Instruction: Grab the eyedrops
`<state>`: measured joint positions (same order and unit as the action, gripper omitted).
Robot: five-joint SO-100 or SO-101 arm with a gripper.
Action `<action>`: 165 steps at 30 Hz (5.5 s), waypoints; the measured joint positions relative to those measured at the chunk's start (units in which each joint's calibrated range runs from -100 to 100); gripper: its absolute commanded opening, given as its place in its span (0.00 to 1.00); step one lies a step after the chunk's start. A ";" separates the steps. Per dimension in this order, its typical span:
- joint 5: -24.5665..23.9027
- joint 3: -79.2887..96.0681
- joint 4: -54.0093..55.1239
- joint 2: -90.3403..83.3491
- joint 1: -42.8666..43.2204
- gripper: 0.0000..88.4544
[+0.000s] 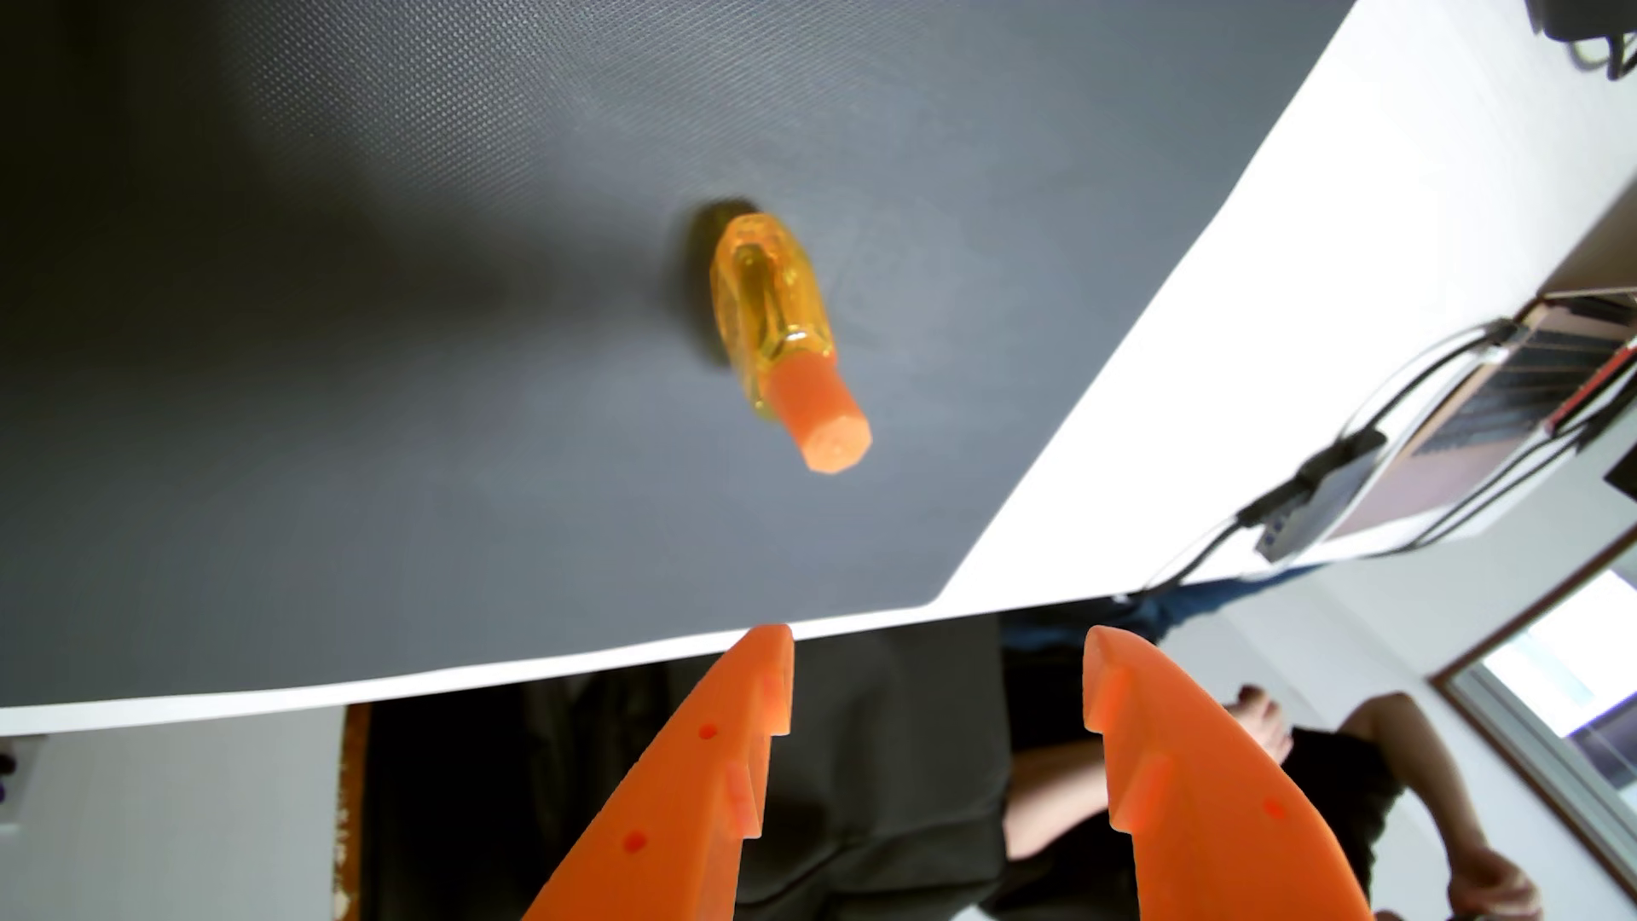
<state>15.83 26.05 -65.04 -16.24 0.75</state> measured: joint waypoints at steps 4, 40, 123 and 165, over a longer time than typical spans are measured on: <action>0.10 -2.80 0.00 6.27 0.15 0.21; -2.25 -7.77 2.44 22.89 0.90 0.21; -8.53 -37.11 -21.01 32.73 -0.67 0.01; -11.46 -17.88 -16.48 7.21 -1.65 0.01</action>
<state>4.37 8.17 -81.52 -9.03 -0.90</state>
